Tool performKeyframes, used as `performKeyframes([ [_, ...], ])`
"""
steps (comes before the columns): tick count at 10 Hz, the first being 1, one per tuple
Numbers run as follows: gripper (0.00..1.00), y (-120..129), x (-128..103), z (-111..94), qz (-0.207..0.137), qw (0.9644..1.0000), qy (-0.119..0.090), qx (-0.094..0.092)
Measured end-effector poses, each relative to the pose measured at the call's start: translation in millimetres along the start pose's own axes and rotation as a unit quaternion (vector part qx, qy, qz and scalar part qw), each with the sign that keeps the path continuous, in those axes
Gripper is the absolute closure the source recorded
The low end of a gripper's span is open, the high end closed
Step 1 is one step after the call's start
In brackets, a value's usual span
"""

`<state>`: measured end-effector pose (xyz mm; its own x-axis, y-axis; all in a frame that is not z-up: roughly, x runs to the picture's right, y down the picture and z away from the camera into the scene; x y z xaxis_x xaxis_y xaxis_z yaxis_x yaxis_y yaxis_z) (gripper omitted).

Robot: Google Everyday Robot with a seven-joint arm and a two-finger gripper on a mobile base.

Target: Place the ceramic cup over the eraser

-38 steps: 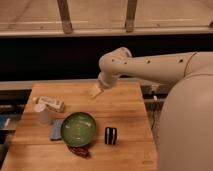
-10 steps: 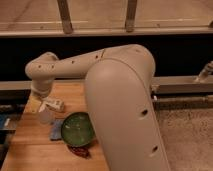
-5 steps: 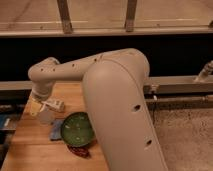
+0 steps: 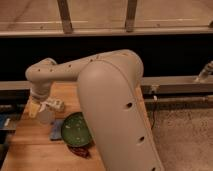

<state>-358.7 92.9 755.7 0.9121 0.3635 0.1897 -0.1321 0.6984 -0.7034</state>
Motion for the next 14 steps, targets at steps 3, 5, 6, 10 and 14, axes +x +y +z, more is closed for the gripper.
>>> performKeyframes([
  [3, 0.2, -2.3, -5.7, 11.2, -0.011, 0.9998, 0.016, -0.009],
  [5, 0.2, -1.3, -7.3, 23.4, -0.017, 0.9994, 0.025, -0.019],
  [6, 0.2, -2.9, -5.1, 27.6, -0.016, 0.9992, 0.028, -0.023],
  [10, 0.2, -2.9, -1.7, 46.0, -0.016, 0.9986, 0.033, -0.039],
  [14, 0.2, -2.8, 6.5, 57.3, -0.007, 0.9981, 0.035, -0.05],
])
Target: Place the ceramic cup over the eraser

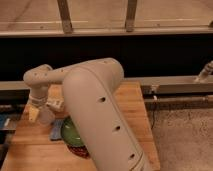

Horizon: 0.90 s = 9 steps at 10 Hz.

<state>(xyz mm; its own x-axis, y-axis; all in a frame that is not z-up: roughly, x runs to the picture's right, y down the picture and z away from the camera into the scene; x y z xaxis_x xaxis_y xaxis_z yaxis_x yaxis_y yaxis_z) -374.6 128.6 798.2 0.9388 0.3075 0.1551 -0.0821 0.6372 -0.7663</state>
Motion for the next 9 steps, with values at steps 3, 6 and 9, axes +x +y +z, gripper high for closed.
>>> performKeyframes([
  [3, 0.4, 1.3, 2.8, -1.4, -0.003, 1.0, 0.002, 0.001],
  [6, 0.7, 6.3, -1.4, -1.4, -0.013, 0.9999, 0.005, 0.001],
  [9, 0.97, 7.3, -3.0, -3.5, -0.019, 0.9998, 0.004, 0.002],
])
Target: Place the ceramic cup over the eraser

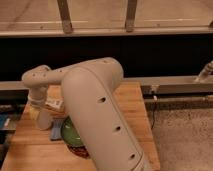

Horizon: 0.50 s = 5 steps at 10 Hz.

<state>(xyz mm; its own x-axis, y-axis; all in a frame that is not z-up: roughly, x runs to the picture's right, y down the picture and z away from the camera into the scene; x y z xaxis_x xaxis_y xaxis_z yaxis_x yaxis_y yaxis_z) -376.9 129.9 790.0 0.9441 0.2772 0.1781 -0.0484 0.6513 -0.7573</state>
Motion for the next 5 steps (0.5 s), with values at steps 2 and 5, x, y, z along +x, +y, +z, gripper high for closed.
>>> performKeyframes([
  [2, 1.0, 1.2, -6.4, -8.5, -0.01, 0.9999, -0.008, 0.004],
  [5, 1.0, -4.8, -15.9, -44.0, -0.021, 0.9994, -0.016, 0.021],
])
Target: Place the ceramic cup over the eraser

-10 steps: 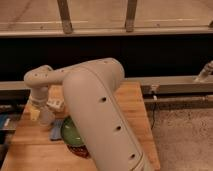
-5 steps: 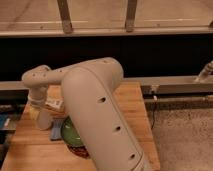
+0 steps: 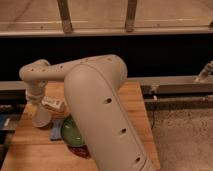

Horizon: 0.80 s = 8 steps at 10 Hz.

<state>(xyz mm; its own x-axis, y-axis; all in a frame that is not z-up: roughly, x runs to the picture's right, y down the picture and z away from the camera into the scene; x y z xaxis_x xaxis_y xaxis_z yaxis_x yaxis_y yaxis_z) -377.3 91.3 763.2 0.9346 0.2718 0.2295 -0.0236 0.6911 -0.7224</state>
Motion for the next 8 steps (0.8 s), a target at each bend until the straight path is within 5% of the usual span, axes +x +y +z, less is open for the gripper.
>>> performKeyframes([
  [4, 1.0, -31.9, 15.5, -46.1, 0.014, 0.9996, -0.008, 0.024],
  [8, 1.0, -70.4, 94.9, -102.1, 0.079, 0.9948, -0.048, 0.043],
])
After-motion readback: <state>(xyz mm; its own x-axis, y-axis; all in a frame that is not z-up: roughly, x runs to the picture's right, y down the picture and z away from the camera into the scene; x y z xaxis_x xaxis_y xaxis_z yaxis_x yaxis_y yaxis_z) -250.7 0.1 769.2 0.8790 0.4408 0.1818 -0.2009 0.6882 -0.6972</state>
